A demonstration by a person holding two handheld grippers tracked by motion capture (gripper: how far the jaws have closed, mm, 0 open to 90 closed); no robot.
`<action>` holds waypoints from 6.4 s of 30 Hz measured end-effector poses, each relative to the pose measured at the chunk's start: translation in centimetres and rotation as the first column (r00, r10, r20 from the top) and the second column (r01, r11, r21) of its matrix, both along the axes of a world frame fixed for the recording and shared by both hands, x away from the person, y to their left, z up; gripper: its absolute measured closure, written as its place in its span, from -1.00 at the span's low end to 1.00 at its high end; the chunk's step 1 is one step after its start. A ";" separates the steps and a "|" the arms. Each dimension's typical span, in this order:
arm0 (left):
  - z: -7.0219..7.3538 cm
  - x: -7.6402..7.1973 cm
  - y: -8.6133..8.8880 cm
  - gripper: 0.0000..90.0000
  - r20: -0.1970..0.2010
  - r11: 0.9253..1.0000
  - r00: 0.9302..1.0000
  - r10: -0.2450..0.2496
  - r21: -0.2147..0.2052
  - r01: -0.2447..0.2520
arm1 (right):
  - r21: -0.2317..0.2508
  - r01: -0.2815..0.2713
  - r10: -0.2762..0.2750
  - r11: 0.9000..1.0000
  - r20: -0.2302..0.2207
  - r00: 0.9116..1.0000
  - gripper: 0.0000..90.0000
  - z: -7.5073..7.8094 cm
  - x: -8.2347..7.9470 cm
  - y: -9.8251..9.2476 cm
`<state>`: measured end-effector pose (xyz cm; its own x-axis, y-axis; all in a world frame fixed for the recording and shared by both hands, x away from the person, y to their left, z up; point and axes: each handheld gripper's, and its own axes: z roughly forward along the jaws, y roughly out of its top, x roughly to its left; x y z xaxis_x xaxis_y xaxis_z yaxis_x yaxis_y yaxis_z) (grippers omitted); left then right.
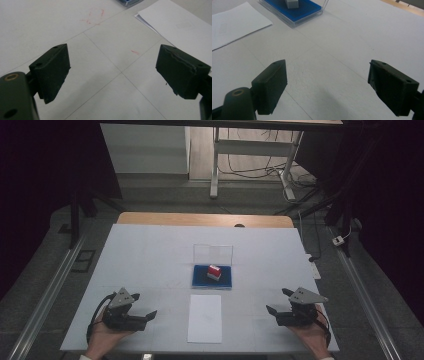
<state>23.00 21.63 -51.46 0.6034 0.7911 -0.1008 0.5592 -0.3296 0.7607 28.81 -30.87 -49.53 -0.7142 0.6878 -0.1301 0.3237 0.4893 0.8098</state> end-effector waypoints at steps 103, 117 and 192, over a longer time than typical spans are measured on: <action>-0.1 0.4 -0.7 -0.62 0.000 0.998 1.000 -0.020 0.059 0.020 | -0.013 -0.136 0.134 0.991 -0.104 0.986 -0.37 4.8 6.9 9.3; -0.2 0.4 -0.9 -0.61 0.002 0.997 1.000 -0.024 0.078 0.024 | -0.013 -0.158 0.155 0.987 -0.112 0.981 -0.37 4.8 8.4 11.3; -1.0 0.8 -0.5 -0.61 -0.031 0.995 0.999 -0.010 0.097 0.013 | -0.092 -0.219 0.203 0.971 -0.163 0.966 0.36 1.0 12.5 19.1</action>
<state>23.80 21.16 -52.47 0.6107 0.7908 -0.0418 0.5769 -0.4081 0.7075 41.29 -11.77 -48.50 -0.8587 0.5071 -0.0740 0.3188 0.6416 0.6977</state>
